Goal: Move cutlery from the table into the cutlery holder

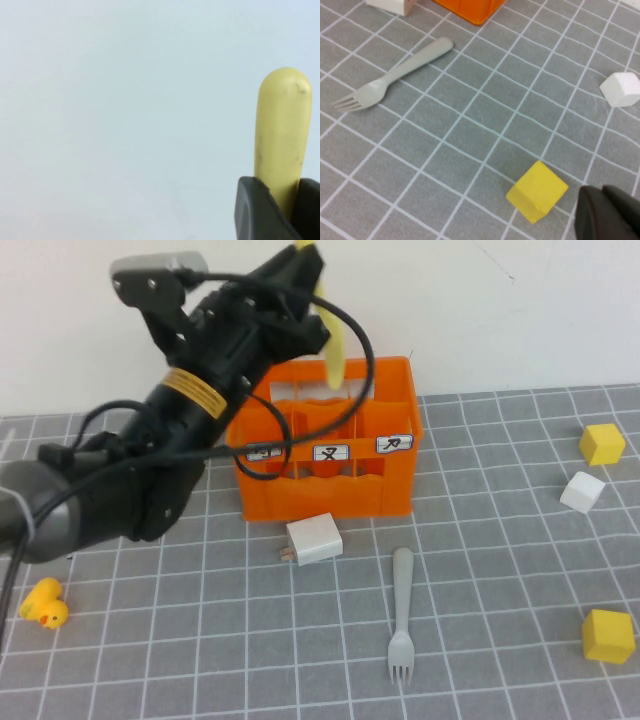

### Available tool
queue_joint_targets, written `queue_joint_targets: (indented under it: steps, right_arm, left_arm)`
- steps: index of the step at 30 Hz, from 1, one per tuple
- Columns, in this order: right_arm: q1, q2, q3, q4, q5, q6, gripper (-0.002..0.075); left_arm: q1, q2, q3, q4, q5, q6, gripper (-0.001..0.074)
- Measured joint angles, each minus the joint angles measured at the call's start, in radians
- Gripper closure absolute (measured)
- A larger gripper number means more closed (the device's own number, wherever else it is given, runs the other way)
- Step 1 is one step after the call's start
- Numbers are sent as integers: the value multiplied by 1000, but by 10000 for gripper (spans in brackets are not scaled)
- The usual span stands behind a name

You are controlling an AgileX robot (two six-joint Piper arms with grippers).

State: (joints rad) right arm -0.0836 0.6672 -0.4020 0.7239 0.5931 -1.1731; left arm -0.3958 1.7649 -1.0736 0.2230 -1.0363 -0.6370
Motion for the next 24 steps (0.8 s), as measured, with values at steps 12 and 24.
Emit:
queue_joint_targets:
  steps: [12,24]
  right_arm:
    - [0,0,0,0,-3,0,729]
    - [0,0,0,0,-5,0,729]
  left_arm:
    - [-35,143,0,25,-103,-116,611]
    - [-64,251,-77,-30,-105,-117,619]
